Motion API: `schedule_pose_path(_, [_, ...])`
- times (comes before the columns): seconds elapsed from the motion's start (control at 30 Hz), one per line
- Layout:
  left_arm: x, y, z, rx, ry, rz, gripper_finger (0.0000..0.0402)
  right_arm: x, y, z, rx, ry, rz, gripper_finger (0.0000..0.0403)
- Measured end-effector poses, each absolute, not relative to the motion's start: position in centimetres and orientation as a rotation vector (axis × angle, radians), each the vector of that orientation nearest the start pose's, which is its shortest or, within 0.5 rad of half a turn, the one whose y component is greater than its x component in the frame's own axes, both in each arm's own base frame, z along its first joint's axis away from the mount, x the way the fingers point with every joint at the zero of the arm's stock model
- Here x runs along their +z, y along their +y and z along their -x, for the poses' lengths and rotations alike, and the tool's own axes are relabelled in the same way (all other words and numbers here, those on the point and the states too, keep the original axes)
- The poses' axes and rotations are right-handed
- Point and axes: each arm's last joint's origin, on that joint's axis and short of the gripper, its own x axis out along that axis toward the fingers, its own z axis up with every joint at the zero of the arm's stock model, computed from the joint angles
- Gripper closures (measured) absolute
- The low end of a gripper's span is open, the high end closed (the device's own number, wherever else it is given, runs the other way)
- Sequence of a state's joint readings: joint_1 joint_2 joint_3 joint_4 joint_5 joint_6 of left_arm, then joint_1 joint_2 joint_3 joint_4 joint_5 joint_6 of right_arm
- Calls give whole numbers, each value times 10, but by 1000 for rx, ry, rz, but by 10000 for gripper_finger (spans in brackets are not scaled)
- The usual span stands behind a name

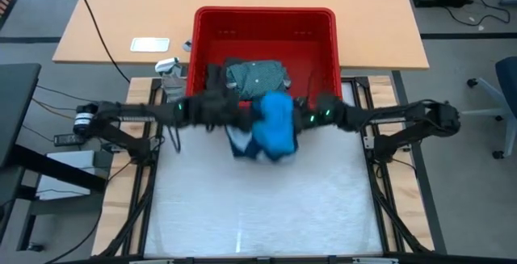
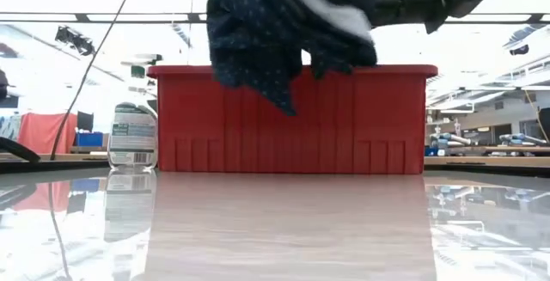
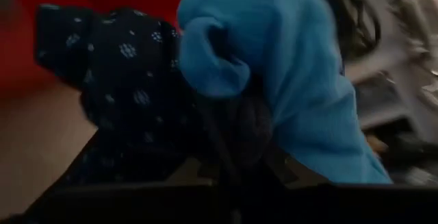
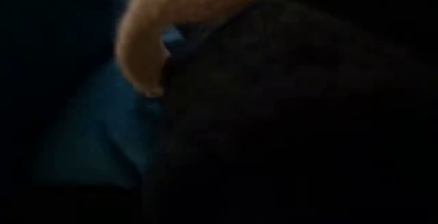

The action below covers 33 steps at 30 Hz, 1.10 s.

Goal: Fold Laundry from Bin
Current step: Put the stacked clothes into the red organizer bin

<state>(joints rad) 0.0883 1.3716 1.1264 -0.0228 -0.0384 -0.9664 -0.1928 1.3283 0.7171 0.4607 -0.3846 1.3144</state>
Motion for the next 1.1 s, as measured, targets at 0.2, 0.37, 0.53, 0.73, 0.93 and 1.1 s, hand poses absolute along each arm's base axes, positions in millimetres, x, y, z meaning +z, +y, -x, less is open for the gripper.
schedule_pose_path(0.2, [382, 99, -309, 346, 86, 810, 363, 292, -101, -258, -46, -57, -1294, 283])
schedule_pose_path(0.37, [394, 163, -317, 392, 39, 730, 363, 324, -149, -251, -182, -165, -1193, 283])
schedule_pose_path(0.53, [373, 229, -339, 425, 72, 726, 363, 328, -197, -248, -453, -81, -1135, 283])
schedule_pose_path(0.73, [297, 281, -366, 389, 243, 917, 363, 288, -231, -236, -747, 236, -1222, 283])
schedule_pose_path(0.93, [233, 299, -375, 361, 402, 1059, 330, 248, -248, -233, -802, 437, -1264, 283])
schedule_pose_path(1.1, [239, 303, -371, 336, 408, 994, 274, 243, -247, -228, -848, 519, -1218, 171])
